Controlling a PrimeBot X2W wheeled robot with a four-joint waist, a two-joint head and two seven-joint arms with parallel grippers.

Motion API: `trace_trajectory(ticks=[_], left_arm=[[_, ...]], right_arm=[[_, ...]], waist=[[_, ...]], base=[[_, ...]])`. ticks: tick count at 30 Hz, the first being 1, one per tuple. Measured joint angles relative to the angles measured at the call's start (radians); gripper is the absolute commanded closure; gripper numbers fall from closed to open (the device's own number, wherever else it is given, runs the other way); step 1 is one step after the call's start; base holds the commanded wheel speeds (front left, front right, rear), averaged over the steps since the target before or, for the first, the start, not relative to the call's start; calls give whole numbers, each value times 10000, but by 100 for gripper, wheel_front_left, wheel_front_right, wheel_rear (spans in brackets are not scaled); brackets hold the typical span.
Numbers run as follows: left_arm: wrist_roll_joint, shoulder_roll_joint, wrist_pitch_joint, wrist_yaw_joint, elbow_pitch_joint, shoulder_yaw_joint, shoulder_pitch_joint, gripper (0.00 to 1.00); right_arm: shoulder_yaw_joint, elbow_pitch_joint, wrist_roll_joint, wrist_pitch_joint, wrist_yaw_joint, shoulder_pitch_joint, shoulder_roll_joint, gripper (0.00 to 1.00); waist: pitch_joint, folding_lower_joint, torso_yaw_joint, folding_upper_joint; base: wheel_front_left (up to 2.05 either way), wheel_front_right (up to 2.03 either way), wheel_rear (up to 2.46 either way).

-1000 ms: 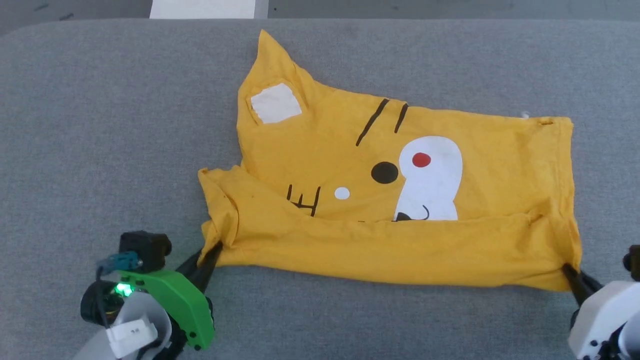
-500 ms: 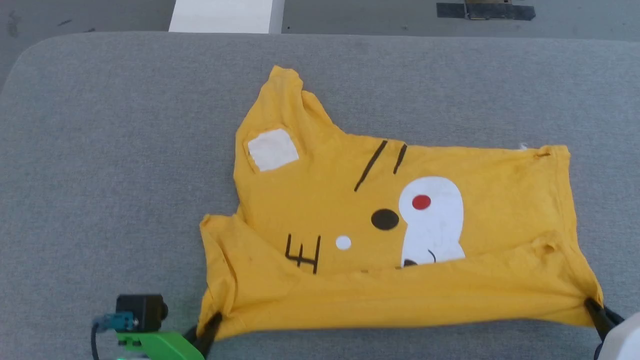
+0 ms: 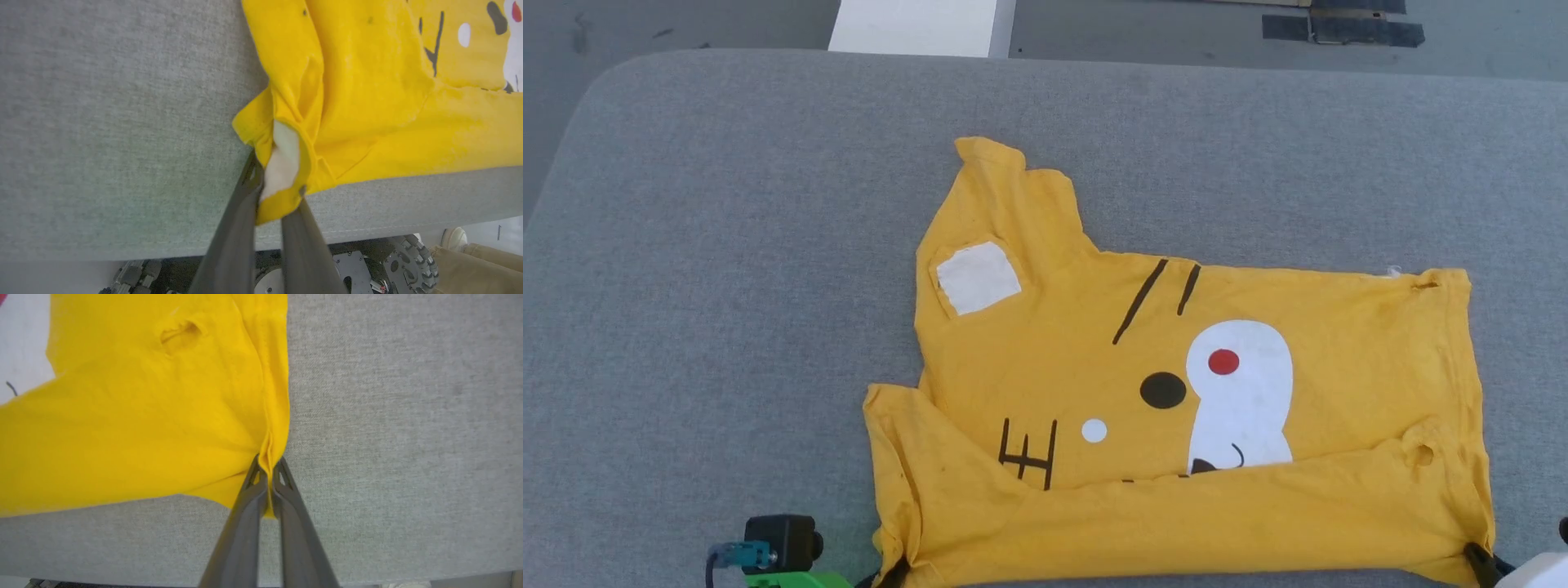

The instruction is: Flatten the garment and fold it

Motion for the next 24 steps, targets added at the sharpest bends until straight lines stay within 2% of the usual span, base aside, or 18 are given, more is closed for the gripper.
trace_trajectory(ticks=[1, 2, 3, 4, 9, 13, 17, 20, 22, 24], left_arm=[[15, -25, -42, -21, 58, -12, -16, 93], [50, -54, -140, -50, 121, -12, -37, 80], [77, -82, -230, -59, 173, -2, -58, 9], [86, -102, -339, -59, 228, 33, -81, 0], [-36, -205, -1045, -50, 52, 644, -74, 0], [-104, -73, -1781, -46, -671, 1386, -66, 0], [474, 433, -2393, -36, -1507, 1896, -337, 0], [1127, 846, -2456, 8, -2021, 2050, -1270, 0], [1661, 1360, -2021, -107, -2090, 1960, -2315, 0], [2063, 1636, -1565, -305, -2098, 1822, -3462, 0]], right_arm=[[6, 61, -8, -169, 0, -27, -2, 52], [19, 115, -19, -351, 0, -58, -8, 0], [36, 169, -17, -451, 0, -92, -13, 0], [42, 215, -13, -560, 0, -113, -10, 0], [31, 15, 128, -1118, -4, -241, -27, 0], [-104, -543, 15, -1910, -4, -464, -52, 0], [-40, -986, -385, -2685, -4, -746, -6, 0], [161, -1135, -541, -3012, -4, -928, 98, 0], [362, -1214, -650, -3183, -4, -1104, 140, 0], [489, -1267, -767, -3369, -4, -1317, 174, 0]], waist=[[-33, 0, 3, 0], [-68, 0, 5, 0], [-97, 0, 4, 0], [-136, 0, 0, 0], [-305, 0, -62, 0], [-346, 0, -203, 0], [-205, 0, -316, -1], [30, 0, -378, 0], [267, 0, -426, 0], [517, 0, -471, 0]], base=[[0, 0, 0], [0, 0, 0], [0, 0, 0], [0, 0, 0], [0, 0, 0], [0, 0, 0], [0, 0, 0], [0, 0, 0], [0, 0, 0], [0, 0, 0]])
